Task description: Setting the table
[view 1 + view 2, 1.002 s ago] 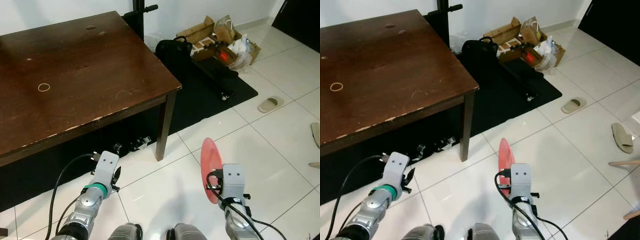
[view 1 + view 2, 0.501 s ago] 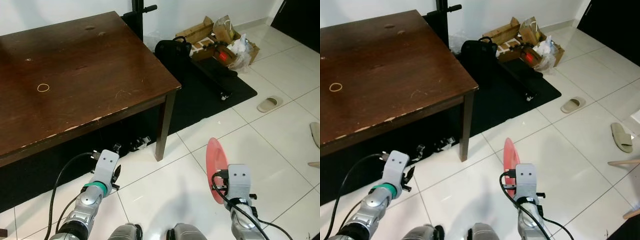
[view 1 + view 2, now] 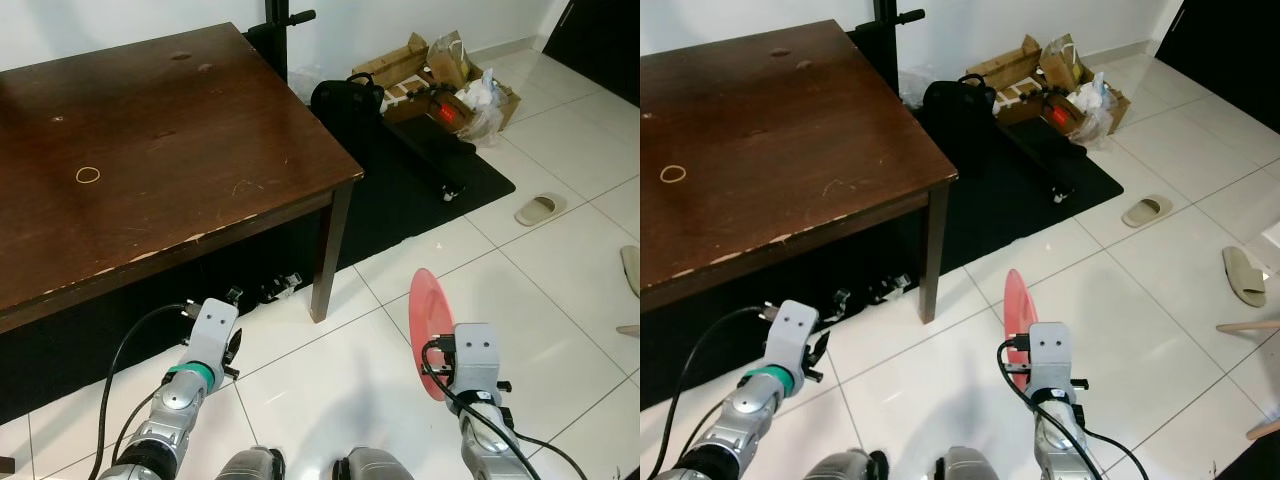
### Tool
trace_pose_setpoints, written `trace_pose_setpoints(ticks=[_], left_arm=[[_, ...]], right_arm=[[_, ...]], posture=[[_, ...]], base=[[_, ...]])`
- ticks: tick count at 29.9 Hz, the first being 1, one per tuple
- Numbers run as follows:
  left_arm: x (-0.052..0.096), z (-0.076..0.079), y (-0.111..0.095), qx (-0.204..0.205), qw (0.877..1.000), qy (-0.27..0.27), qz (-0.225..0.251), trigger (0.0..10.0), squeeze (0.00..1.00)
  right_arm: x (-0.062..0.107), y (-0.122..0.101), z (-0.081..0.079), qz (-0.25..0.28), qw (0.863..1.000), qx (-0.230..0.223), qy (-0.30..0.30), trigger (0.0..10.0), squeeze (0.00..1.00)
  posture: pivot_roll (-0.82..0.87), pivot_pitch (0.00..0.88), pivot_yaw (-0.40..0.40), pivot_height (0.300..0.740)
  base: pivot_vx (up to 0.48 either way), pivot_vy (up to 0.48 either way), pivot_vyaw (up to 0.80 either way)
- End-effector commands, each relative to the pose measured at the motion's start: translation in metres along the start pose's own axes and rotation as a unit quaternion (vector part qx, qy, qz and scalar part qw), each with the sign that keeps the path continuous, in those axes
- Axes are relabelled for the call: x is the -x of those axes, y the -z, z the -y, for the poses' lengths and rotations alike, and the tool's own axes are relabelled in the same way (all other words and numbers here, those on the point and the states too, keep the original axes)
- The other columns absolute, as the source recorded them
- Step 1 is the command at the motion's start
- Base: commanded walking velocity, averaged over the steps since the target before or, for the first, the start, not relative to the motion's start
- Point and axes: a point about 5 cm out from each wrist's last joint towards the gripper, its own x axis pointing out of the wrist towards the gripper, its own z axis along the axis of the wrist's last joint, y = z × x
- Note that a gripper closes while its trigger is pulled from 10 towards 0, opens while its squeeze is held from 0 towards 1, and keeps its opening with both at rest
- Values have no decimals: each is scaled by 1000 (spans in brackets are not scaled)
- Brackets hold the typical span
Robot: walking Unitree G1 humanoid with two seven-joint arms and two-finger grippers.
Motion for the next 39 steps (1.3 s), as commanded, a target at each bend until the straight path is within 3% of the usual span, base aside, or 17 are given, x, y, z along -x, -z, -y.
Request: trace_pose_setpoints(ticks=[1,39], left_arm=[[1,2,5,0,1000,3,-10,10000,0],[-1,4,3,-1,1000,6,-8,10000,0]], right_arm=[[1,0,2,3,1000,-8,7,10000,0],[2,3,0,-4,1000,-10,7,10000,0]], posture=[[-115,0,31,740],[-116,0,33,740]], base=[[0,0,0],[0,0,0]])
